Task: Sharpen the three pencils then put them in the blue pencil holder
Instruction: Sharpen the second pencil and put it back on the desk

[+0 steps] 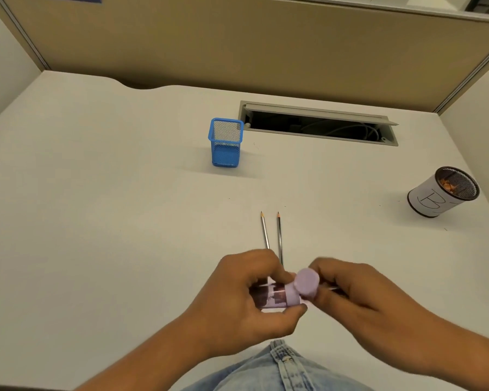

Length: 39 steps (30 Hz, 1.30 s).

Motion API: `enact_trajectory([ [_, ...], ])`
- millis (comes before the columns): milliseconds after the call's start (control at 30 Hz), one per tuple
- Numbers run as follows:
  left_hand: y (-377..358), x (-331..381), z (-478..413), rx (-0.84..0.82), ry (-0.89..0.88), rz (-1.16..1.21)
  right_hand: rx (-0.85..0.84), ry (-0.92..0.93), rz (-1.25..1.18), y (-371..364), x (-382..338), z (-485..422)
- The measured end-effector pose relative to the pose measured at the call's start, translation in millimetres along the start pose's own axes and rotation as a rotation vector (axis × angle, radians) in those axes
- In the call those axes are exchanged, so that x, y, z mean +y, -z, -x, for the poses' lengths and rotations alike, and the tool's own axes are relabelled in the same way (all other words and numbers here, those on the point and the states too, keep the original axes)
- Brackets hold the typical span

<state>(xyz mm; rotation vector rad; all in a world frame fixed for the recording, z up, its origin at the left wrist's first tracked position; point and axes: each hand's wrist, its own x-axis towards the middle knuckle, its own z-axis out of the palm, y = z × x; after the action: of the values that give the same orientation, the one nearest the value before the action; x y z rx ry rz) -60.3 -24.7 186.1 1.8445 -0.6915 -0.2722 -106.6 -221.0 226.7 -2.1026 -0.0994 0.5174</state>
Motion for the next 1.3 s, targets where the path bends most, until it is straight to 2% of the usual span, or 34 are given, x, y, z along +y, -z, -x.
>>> enact_trajectory([
  [33, 1, 1, -1, -0.016, 0.115, 0.106, 0.03, 0.111, 0.077, 2, 1, 1],
  [100, 3, 4, -2, -0.076, 0.262, 0.269, 0.102, 0.34, 0.49, 7, 7, 1],
  [167, 5, 7, -2, -0.126, 0.314, 0.355, 0.193, 0.497, 0.836, 10, 12, -2],
  [200, 4, 8, -2, -0.132, 0.321, 0.371, 0.226, 0.528, 0.911, 10, 14, -3],
  [267, 0, 10, -2, -0.103, 0.299, 0.352, 0.233, 0.554, 0.89, 8, 17, -2],
  [333, -6, 8, -2, -0.005, 0.154, 0.175, 0.188, 0.437, 0.694, 3, 16, -1],
  [433, -10, -4, -3, 0.027, -0.249, -0.279, 0.053, -0.107, -0.037, -1, 9, -7],
  [467, -10, -6, -2, -0.002, -0.326, -0.368, -0.019, -0.305, -0.23, -1, 8, -8],
  [500, -10, -8, -2, -0.02, -0.362, -0.392, -0.085, -0.388, -0.287, 1, 7, -7],
  [567, -7, -4, -3, -0.032, -0.29, -0.281, -0.102, -0.323, -0.169, 2, 5, -3],
  [633, -3, 2, -4, -0.025, -0.067, -0.055, -0.003, -0.085, 0.021, 1, 6, 1],
  [733, -1, 4, -5, -0.101, 0.259, 0.225, 0.13, 0.195, 0.553, 2, 14, 4],
  [833, -1, 3, -5, -0.151, 0.323, 0.305, 0.191, 0.455, 0.828, 6, 20, 0],
  [933, -1, 4, -4, -0.181, 0.382, 0.427, 0.263, 0.619, 0.862, 9, 20, -4],
  [1033, 0, 5, -5, -0.204, 0.465, 0.681, 0.297, 0.704, 0.878, 15, 17, -7],
  [1100, 1, 4, -5, -0.208, 0.446, 0.69, 0.3, 0.732, 0.889, 17, 17, -9],
  [1200, 2, 2, -5, -0.177, 0.336, 0.493, 0.289, 0.669, 0.879, 13, 16, -10],
  [1300, 0, -3, -5, -0.06, 0.138, 0.206, 0.23, 0.492, 0.798, 5, 16, -5],
])
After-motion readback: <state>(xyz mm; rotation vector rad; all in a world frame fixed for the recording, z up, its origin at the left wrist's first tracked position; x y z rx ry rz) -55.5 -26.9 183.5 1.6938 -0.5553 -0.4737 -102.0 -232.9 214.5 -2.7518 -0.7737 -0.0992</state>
